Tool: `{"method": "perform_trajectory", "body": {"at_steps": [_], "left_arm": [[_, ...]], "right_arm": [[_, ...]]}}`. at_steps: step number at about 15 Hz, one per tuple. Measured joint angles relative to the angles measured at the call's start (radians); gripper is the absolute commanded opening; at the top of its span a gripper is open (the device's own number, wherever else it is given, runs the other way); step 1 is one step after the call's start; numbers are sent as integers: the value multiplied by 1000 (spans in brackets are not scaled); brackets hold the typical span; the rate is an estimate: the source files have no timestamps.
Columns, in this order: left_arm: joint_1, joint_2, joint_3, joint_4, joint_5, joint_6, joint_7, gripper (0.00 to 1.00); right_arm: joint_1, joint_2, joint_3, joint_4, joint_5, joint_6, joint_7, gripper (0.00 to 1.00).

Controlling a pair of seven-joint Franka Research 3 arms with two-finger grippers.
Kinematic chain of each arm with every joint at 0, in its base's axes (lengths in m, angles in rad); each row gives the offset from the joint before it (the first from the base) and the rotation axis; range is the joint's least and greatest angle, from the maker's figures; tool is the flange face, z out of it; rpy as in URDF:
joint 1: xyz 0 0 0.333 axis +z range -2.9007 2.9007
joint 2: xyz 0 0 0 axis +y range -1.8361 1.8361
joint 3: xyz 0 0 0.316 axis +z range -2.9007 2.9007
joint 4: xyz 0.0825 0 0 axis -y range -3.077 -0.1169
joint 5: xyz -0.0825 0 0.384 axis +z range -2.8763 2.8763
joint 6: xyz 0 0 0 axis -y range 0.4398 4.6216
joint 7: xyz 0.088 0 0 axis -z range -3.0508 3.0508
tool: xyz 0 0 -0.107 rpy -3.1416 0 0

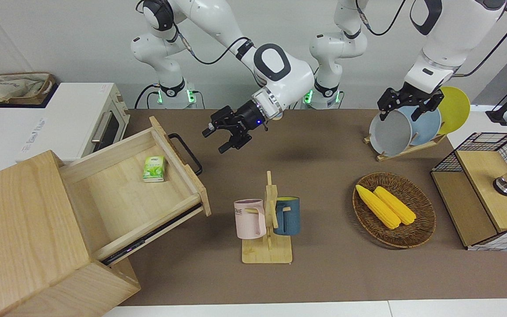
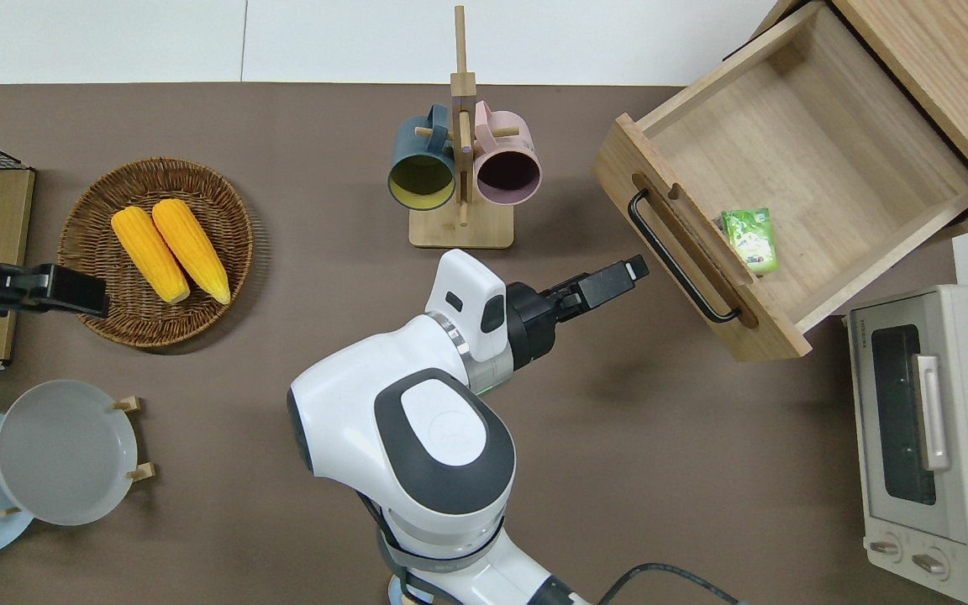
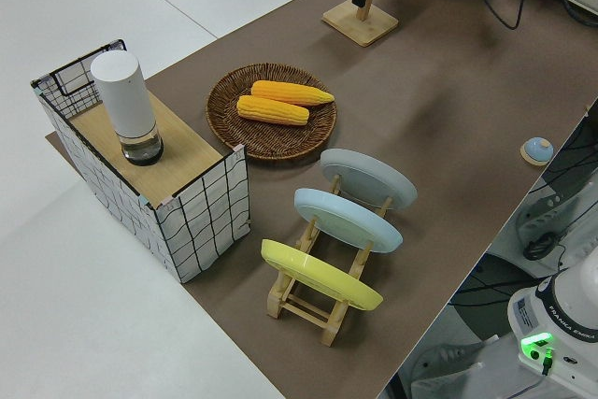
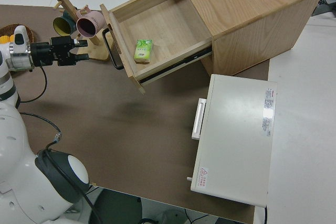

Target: Slide drawer open with right arm

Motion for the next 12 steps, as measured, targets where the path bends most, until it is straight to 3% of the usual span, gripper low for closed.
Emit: {"method": "perform_trajectory", "body": {"at_steps": [2,5,12], "left_arm": [[0,0,0,0,0,0,0,993],[0,0,0,0,0,0,0,993],[0,0,0,0,0,0,0,993]], "right_arm": [[-3,-16,-4,64,116,12,0,981],[-48,-80,-12,123,330,48,0,981],[-303,-300,-21,141,844,80,-54,981]]}}
